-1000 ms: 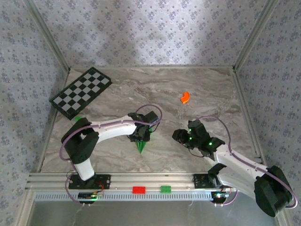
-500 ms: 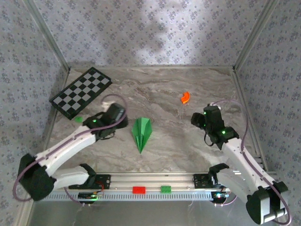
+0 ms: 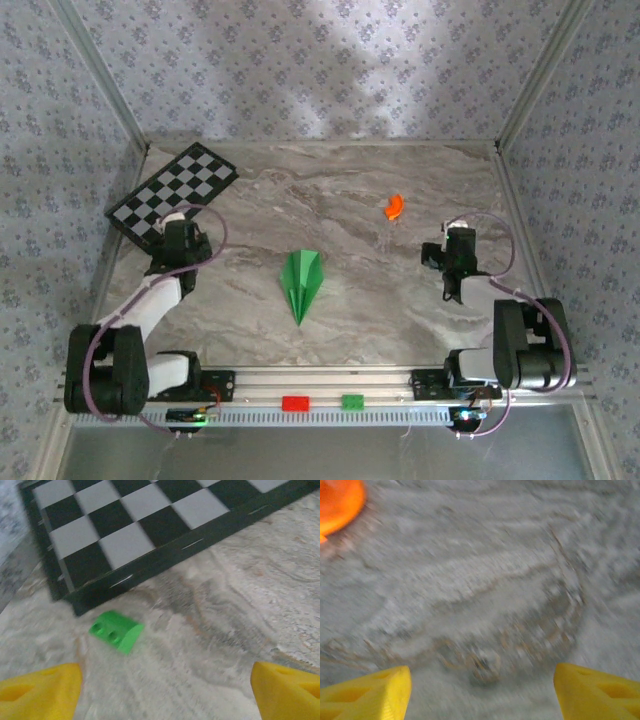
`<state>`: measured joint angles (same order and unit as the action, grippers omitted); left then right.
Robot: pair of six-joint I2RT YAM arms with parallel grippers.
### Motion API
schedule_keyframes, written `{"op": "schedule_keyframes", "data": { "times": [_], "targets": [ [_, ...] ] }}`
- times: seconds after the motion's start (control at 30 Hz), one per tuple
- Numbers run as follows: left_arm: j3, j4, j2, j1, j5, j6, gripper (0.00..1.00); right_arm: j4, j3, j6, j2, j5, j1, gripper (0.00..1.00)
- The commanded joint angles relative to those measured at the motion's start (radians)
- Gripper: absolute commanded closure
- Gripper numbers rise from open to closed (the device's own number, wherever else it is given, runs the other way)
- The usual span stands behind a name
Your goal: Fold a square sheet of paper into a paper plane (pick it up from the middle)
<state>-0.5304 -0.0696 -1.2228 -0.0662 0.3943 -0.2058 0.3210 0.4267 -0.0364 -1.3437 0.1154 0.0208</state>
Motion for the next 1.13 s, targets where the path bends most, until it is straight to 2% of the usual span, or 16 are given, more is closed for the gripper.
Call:
{"op": "schedule_keyframes", "data": {
  "times": [0.0,0.1,0.17,0.23,0.33,0.43,0.47,0.53,1.1],
  "targets": [
    [0.027,-0.290,-0.093,0.005,-0.081,0.167,0.12,0.231,0.032,0.100,-0.048,-0.125,-0.015,0.23],
    [0.050,-0.464,-0.173,0.007,-0.125,0.186,0.12,0.346,0.028,0.128,-0.130,-0.173,-0.019,0.23],
    [0.057,-0.558,-0.213,0.018,-0.182,0.198,0.12,0.324,0.040,0.099,-0.139,-0.176,-0.044,0.22],
    [0.057,-0.595,-0.261,0.040,-0.229,0.185,0.12,0.436,-0.004,0.098,-0.160,-0.208,-0.058,0.21],
    [0.143,-0.808,-0.320,0.063,-0.306,0.187,0.12,0.642,-0.093,0.076,-0.203,-0.195,-0.057,0.18],
    [0.113,-0.746,-0.316,0.066,-0.277,0.170,0.11,0.523,-0.044,0.073,-0.194,-0.177,-0.057,0.12],
    [0.118,-0.749,-0.315,0.075,-0.288,0.161,0.03,0.522,-0.040,0.057,-0.195,-0.152,-0.069,0.06],
    [0.120,-0.752,-0.314,0.074,-0.282,0.162,0.00,0.519,-0.038,0.060,-0.191,-0.119,-0.066,0.00],
    [0.117,-0.748,-0.314,0.070,-0.293,0.168,0.00,0.526,-0.042,0.064,-0.191,-0.108,-0.057,0.00]
  ]
}}
